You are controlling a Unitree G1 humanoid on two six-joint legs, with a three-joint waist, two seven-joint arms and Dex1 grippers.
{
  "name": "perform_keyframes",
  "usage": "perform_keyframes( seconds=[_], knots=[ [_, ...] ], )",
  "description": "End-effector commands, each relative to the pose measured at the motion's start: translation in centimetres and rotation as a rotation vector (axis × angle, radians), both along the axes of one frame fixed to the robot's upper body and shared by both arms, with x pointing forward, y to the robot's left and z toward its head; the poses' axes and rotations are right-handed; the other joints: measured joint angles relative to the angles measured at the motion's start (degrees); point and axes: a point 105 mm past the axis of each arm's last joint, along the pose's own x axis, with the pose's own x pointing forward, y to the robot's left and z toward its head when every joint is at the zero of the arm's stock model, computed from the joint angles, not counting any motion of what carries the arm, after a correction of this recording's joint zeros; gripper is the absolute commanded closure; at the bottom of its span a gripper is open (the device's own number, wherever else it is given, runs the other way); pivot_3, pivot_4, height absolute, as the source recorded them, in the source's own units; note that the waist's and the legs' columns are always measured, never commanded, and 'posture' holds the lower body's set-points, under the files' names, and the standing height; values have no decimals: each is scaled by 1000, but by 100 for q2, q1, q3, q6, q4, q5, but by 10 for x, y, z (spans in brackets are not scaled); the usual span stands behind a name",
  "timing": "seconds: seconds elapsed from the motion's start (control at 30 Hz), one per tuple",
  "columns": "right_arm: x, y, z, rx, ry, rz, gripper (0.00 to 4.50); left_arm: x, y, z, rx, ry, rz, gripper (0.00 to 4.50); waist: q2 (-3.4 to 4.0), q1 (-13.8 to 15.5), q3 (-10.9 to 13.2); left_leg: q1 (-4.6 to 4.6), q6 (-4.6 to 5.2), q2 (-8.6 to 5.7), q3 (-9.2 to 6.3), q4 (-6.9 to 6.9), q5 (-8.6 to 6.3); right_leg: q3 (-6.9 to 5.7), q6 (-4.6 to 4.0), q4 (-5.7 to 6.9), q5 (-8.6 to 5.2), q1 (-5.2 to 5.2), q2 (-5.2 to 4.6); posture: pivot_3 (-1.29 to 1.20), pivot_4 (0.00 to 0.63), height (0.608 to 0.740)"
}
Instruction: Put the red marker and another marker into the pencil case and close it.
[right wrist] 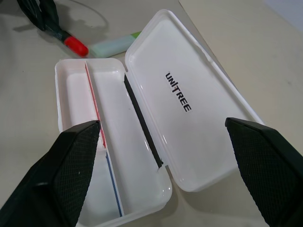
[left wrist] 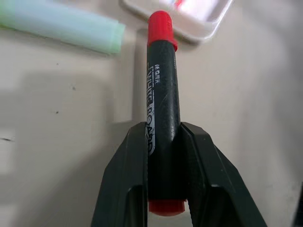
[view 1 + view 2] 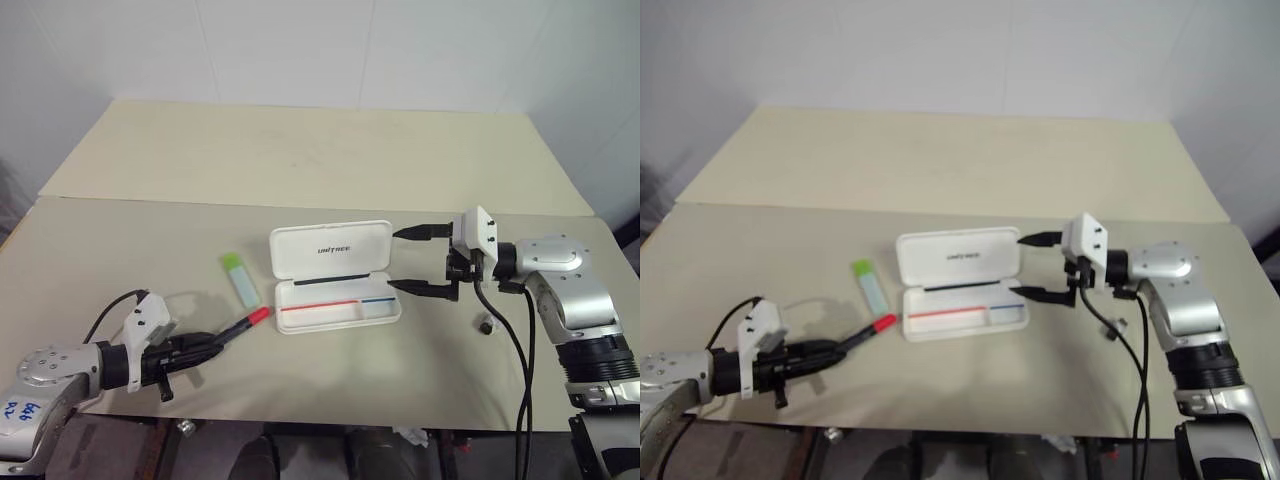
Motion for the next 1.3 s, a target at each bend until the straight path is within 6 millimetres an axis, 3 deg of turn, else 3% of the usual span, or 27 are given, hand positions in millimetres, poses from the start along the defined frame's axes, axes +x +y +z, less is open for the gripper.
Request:
perform_keyframes(
  seconds=[0.03,0.33,0.47,0.6,0.67,0.97,1.17,1.3],
  knots=[
    [0,-7,8,21,-34,-7,0,-3,-7,35,-45,-113,-32,3885,0,6,0,0,0,0,-1,1,0,-1,0,0,0,1,0,0,150,740],
    [2,-24,0,-7,4,-30,0,4,-32,74,-37,-183,-194,3885,0,7,0,-1,0,-24,-3,2,0,-5,0,-3,0,3,2,0,150,740],
    [-2,-35,3,39,-2,5,0,23,-43,82,-7,-213,-290,3885,4,7,3,1,0,-33,0,3,0,-4,1,-6,0,8,2,0,150,740],
    [5,-46,10,113,-23,-36,0,40,-56,89,4,-251,-373,3885,5,-14,3,0,0,-30,1,1,0,-3,2,-10,1,7,6,0,150,740],
    [6,-53,3,84,-1,-32,0,49,-67,91,-3,-264,-419,3885,6,-9,4,1,0,-29,3,2,0,-2,2,-10,1,7,8,0,150,740],
    [2,-65,-21,-33,51,33,0,68,-112,65,5,-212,-582,3885,8,-6,5,-2,0,-28,5,11,0,1,4,-5,0,6,9,0,150,740],
    [2,-60,-26,3,45,-2,0,102,-123,42,92,-181,-442,3885,12,10,6,4,0,-28,-5,41,0,-3,12,8,3,22,14,0,150,740],
    [2,-59,-29,8,46,-12,0,115,-138,38,112,-159,-422,3885,13,42,8,-4,12,-36,-8,72,-6,-1,29,3,12,35,9,0,150,740]
  ],
)
